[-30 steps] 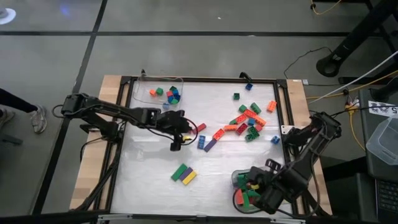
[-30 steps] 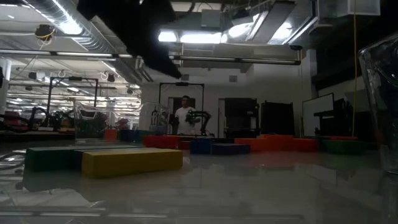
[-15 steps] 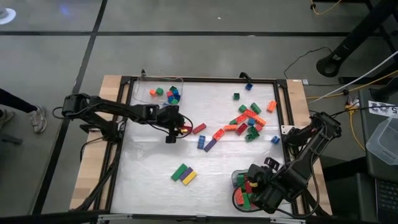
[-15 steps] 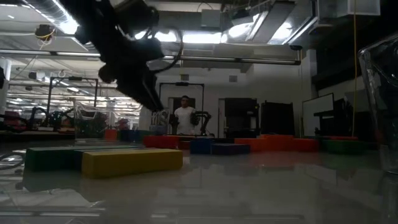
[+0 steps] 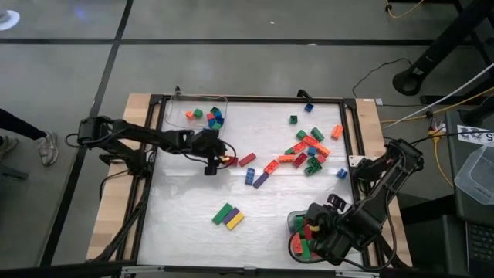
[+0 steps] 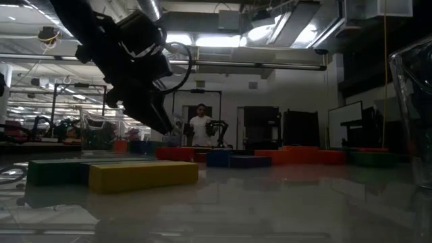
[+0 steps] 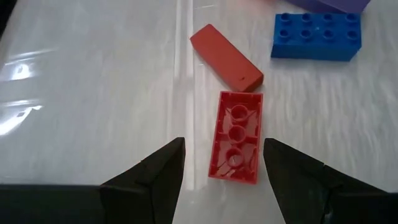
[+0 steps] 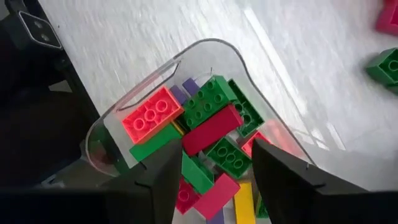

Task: Sort blocks by size
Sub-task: Put the rectangular red game piece into the bottom transparent bin

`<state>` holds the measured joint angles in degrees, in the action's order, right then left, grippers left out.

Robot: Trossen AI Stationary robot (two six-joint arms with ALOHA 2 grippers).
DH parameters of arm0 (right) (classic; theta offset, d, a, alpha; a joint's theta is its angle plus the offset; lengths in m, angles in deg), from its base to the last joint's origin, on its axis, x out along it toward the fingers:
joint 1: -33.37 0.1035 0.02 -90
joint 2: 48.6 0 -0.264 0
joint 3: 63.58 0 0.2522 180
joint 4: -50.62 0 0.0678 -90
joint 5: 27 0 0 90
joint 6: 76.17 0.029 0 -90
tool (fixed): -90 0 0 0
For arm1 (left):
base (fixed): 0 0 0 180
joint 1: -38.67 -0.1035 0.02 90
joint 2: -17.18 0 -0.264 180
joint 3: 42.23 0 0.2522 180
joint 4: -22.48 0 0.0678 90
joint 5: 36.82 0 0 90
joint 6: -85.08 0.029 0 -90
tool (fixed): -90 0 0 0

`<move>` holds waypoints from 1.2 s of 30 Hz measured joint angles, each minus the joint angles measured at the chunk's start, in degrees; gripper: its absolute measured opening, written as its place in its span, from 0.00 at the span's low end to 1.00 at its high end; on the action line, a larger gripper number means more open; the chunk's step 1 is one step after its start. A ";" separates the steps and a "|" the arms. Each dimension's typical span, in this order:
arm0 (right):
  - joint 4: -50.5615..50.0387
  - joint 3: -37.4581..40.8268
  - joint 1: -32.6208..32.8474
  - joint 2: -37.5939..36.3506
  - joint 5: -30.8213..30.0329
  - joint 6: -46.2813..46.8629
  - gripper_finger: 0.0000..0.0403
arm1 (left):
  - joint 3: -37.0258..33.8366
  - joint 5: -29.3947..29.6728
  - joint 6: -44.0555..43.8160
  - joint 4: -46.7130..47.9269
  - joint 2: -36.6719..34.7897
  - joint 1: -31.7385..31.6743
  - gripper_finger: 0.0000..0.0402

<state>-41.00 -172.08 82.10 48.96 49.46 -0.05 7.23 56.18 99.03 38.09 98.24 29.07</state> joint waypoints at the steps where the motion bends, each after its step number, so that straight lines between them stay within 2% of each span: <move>1: 0.00 0.00 0.00 0.00 -0.17 -0.02 0.48 | -0.43 -0.21 -0.09 -1.00 0.28 0.02 0.52; 13: 0.19 0.00 -0.02 0.00 -1.49 -0.16 0.48 | -1.82 -0.60 0.48 -11.22 8.85 -0.15 0.52; 20: 0.23 0.00 -0.02 0.02 -2.31 -0.55 0.48 | -1.72 -1.20 -1.44 -11.98 12.29 -1.78 0.52; 23: 0.27 0.00 -0.02 0.02 -6.90 -3.49 0.48 | -1.71 -2.68 -2.11 -11.83 12.28 -1.97 0.47; 28: 1.43 0.00 -0.02 0.02 -19.21 -13.18 0.48 | -1.72 -5.04 -4.97 -11.70 12.08 -1.90 0.30; 32: 5.43 0.00 -0.24 0.04 -27.88 -25.21 0.48 | -0.75 -11.38 -13.12 -10.89 12.13 -1.73 0.30; 36: 10.51 0.00 -1.54 0.06 -32.14 -37.35 0.48 | 1.70 -20.59 -22.58 -11.37 12.15 -1.70 0.30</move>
<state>-30.49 -172.08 80.55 49.01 17.32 -37.40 8.93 35.58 76.45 26.72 110.39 27.36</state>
